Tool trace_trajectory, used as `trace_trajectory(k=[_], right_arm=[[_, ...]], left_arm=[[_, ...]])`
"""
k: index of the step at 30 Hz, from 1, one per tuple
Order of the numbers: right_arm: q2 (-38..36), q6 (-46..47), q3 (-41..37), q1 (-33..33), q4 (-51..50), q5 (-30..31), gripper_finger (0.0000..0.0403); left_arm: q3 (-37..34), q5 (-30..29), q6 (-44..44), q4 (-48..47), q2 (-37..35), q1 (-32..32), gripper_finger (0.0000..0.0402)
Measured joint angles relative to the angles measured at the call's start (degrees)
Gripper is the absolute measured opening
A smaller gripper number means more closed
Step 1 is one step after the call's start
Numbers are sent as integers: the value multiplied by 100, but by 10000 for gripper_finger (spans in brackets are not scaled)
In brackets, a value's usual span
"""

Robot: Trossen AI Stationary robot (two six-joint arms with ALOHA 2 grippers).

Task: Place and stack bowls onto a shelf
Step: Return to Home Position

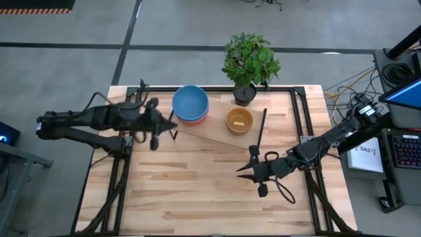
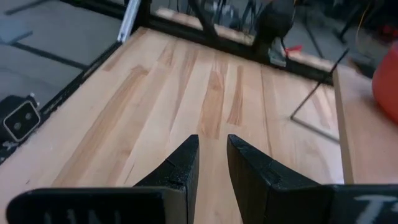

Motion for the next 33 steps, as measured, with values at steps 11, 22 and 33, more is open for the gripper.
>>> trace_trajectory(k=[11,22,33], right_arm=[[-536,-277,-1085,-1106,1669,-1329,73],[-1599,-226,-1713,-2137,1654,-2237,73],[-2551,-150,-2368,-2387,1689,-2510,73]], left_arm=[[-2130,-8,5,2319,-1249,-1038,0],[-3072,-3,295,2596,-2016,-646,0],[-3229,242,359,1962,-2970,-266,0]])
